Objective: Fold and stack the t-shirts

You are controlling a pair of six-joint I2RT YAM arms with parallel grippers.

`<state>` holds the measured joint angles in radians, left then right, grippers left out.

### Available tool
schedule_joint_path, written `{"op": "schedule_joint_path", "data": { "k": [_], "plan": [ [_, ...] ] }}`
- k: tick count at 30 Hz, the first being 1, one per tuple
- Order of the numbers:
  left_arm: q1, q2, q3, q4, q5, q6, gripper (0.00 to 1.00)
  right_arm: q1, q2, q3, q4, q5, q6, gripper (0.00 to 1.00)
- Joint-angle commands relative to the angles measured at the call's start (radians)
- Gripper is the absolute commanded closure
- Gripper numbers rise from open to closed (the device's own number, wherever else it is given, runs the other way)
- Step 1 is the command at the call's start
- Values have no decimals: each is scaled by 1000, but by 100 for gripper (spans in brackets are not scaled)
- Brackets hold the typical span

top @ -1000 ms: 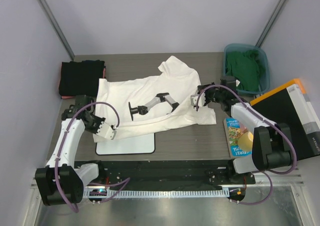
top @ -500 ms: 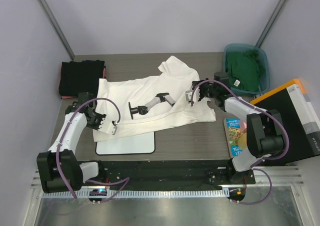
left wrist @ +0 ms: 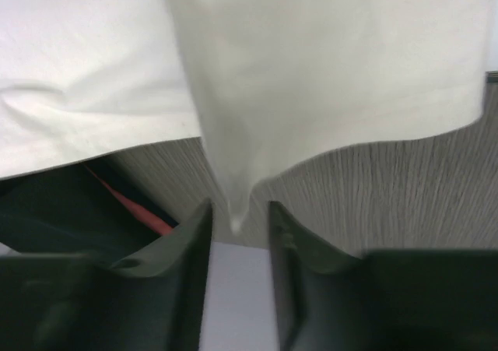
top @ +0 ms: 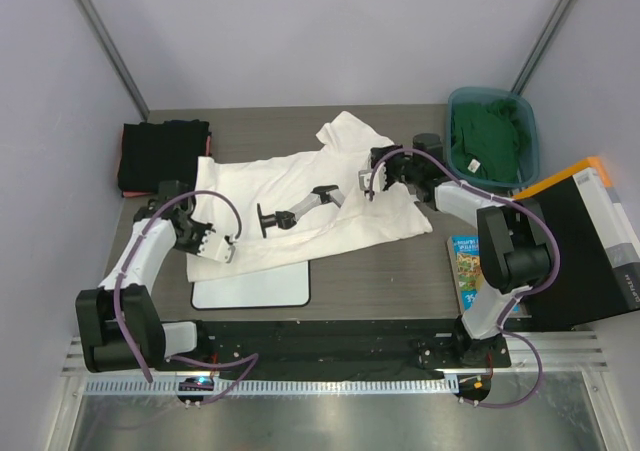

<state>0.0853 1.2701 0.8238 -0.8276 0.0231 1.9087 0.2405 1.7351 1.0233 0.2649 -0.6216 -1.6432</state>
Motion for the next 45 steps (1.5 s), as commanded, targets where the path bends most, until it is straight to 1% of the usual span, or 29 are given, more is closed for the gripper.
{"op": "schedule_joint_path", "data": {
  "k": [1, 3, 4, 5, 7, 8, 9, 10, 11, 12, 13, 14, 15, 17, 18, 19, 21, 23, 26, 27, 28, 29, 30, 33, 37, 45],
  "plan": [
    [-9, 9, 15, 108, -72, -69, 45, 13, 0, 6, 82, 42, 14, 44],
    [-9, 0, -6, 163, -98, -97, 33, 13, -19, -18, 102, 83, 34, 38],
    [-9, -5, -18, 176, -129, -109, 35, 13, -51, -50, 112, 98, 46, 35],
    [-10, -20, -26, 194, -140, -120, 41, 13, -71, -66, 125, 114, 80, 34],
    [-10, -44, -44, 225, -161, -131, 48, 8, -144, -106, 125, 163, 112, 35],
    [-10, -73, -46, 231, -160, -135, 57, 5, -173, -117, 108, 172, 149, 35],
    [-10, -93, -46, 226, -155, -138, 61, -1, -204, -126, 20, 177, 158, 37],
    [-10, -112, -46, 214, -129, -138, 63, -19, -276, -124, -53, 168, 163, 38],
    [-10, -151, -42, 173, -111, -131, 65, -33, -308, -123, -129, 154, 163, 40],
    [-10, -172, -37, 142, -88, -125, 69, -49, -343, -117, -317, 131, 146, 42],
    [-12, -193, -19, 99, -54, -114, 71, -85, -374, -109, -429, 75, 113, 43],
    [-10, -215, -9, 11, 21, -93, 74, -98, -419, -105, -540, 60, 65, 43],
    [-10, -244, 0, -36, 61, -79, 75, -107, -437, -115, -696, 57, -8, 45],
    [-10, -274, 6, -141, 144, -24, 77, -127, -492, -149, -791, 49, -67, 46],
    [-12, -302, -3, -166, 156, -1, 77, -129, -509, -191, -841, 49, -85, 45],
    [-13, -316, -30, -182, 164, 24, 76, -130, -525, -215, -861, 51, -136, 46],
    [-15, -347, -75, -229, 182, 79, 76, -129, -558, -267, -906, 46, -171, 45],
    [-16, -386, -95, -289, 196, 113, 76, -130, -568, -291, -926, 34, -208, 45],
    [-18, -428, -147, -337, 210, 177, 77, -130, -563, -324, -938, 29, -243, 45],
    [-18, -437, -188, -332, 210, 191, 78, -130, -556, -334, -937, 28, -253, 45],
    [-18, -448, -215, -315, 201, 206, 78, -132, -537, -339, -935, 28, -262, 45],
    [-18, -463, -239, -265, 193, 211, 79, -130, -526, -339, -934, 25, -264, 45],
    [-19, -469, -296, -236, 181, 217, 79, -130, -517, -342, -919, 28, -264, 45],
    [-18, -476, -360, -144, 146, 219, 82, -130, -476, -342, -873, 36, -254, 45],
    [-18, -445, -387, -124, 129, 217, 83, -130, -430, -336, -816, 48, -239, 44],
    [-18, -417, -430, -28, 107, 227, 81, -129, -316, -331, -668, 56, -214, 44]
  ]
}}
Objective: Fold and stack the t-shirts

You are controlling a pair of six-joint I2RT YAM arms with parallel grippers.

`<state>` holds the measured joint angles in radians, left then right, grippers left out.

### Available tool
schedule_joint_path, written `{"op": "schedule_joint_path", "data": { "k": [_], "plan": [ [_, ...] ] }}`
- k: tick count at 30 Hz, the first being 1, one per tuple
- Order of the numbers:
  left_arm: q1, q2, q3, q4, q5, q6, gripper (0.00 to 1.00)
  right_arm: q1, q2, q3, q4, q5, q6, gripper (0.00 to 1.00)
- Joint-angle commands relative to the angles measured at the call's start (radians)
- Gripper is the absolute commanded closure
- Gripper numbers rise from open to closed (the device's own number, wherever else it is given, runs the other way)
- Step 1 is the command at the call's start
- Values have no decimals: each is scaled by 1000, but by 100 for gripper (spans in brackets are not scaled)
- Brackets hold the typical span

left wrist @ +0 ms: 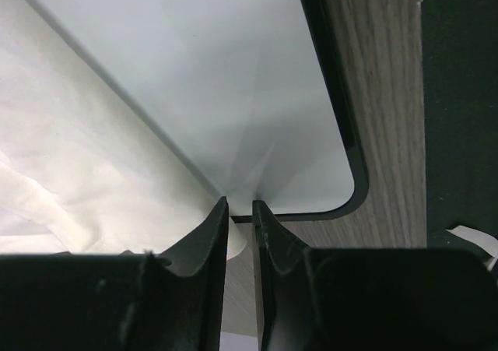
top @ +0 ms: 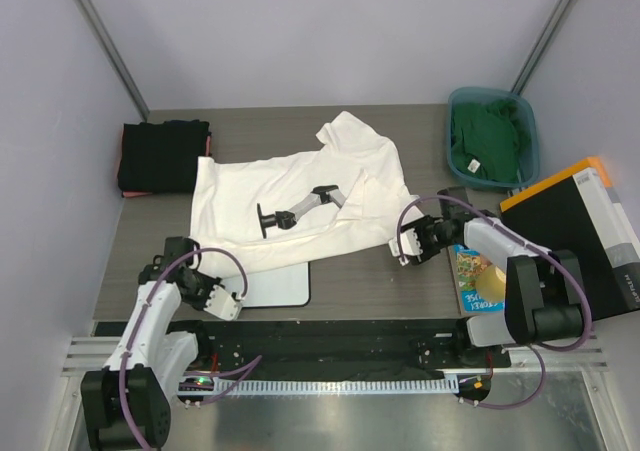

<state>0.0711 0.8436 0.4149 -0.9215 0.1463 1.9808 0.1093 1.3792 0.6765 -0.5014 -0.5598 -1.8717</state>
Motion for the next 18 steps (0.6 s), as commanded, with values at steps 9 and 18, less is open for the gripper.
{"op": "schedule_joint_path", "data": {
  "k": [9, 18],
  "plan": [
    [-7, 100, -8, 24, -50, 187, 100, 12, 110, 1, 161, -12, 6, 44],
    [-54, 245, 134, 73, -79, 17, 100, 21, 139, 1, 259, -5, -1, 99]
  ]
}}
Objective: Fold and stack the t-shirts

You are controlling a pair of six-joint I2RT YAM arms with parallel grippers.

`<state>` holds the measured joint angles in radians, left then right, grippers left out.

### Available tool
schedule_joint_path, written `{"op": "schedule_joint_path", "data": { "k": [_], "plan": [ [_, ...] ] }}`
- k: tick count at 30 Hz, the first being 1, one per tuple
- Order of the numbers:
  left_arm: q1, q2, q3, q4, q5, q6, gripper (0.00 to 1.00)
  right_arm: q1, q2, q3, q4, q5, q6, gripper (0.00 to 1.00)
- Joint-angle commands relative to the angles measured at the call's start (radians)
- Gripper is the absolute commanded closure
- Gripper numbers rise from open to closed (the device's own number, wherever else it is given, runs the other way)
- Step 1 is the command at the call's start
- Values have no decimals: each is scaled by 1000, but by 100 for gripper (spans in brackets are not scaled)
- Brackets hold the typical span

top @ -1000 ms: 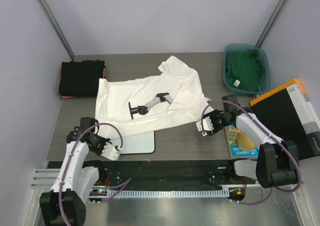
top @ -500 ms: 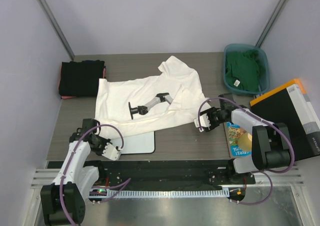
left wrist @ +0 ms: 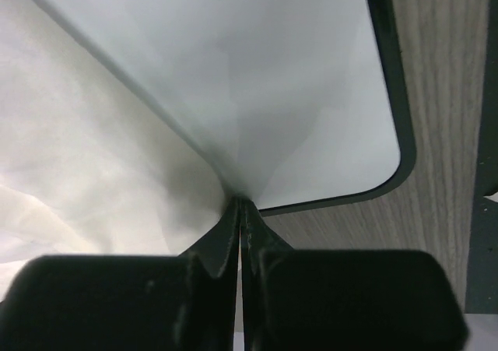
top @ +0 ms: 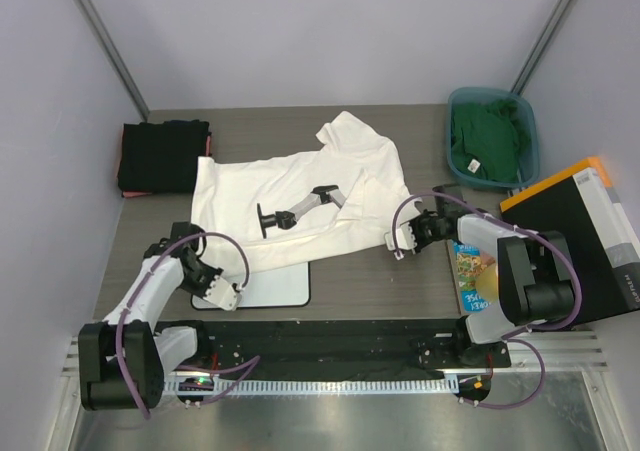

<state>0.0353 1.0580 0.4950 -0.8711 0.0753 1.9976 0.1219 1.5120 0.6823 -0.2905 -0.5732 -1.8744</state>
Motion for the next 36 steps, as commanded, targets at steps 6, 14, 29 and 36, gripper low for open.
{"op": "schedule_joint_path", "data": {
  "k": [6, 14, 29, 36],
  "plan": [
    [-47, 28, 177, 66, 47, -154, 100, 10, -30, 37, 73, 32, 21, 99],
    [-74, -32, 275, 17, 75, -203, 100, 9, -87, 111, 50, 21, 49, 99],
    [-80, -360, -76, -112, 109, -45, 24, 9, -138, 48, 28, 35, 49, 99],
    [-80, -259, -108, -82, 106, -127, 28, 9, -119, 63, 42, 38, 57, 99]
  ]
}}
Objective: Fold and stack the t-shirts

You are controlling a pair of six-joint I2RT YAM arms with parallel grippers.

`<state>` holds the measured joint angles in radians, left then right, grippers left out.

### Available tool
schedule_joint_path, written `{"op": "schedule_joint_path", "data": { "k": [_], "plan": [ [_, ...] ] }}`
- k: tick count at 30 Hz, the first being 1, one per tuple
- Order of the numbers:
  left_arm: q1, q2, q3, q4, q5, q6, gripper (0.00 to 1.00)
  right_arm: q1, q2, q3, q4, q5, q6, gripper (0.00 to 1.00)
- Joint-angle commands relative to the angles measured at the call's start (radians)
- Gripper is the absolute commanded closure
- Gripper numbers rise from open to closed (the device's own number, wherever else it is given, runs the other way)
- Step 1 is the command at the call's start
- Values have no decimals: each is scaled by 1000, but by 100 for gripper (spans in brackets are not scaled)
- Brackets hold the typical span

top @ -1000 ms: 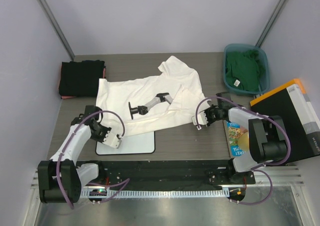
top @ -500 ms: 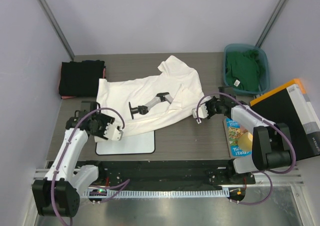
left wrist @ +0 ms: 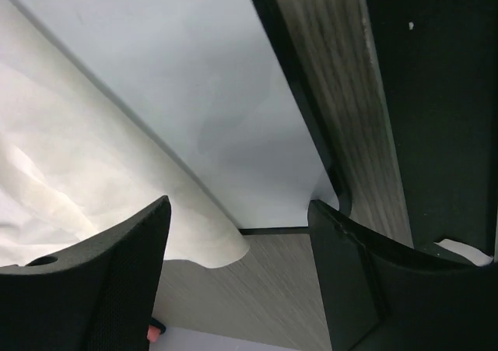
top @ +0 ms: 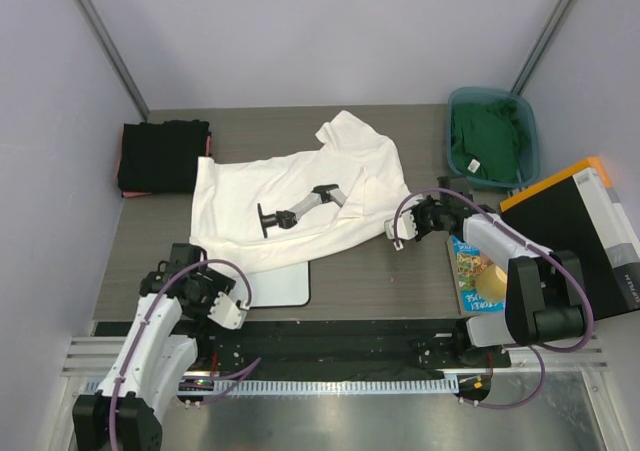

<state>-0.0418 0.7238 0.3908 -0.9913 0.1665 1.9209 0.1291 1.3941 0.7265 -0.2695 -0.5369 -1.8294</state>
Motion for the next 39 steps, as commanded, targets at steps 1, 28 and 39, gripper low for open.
{"op": "schedule_joint_path", "data": {
  "k": [1, 28, 39],
  "plan": [
    [-3, 92, -9, 64, 8, -72, 28, 1, 0, 21, 23, 0, 15, 99],
    [-145, 436, 580, 138, -42, -497, 100, -6, -3, 140, 131, 55, 115, 99],
    [-182, 543, 1013, 238, -157, -594, 100, -71, -33, 315, 320, 84, 243, 99]
  ]
}}
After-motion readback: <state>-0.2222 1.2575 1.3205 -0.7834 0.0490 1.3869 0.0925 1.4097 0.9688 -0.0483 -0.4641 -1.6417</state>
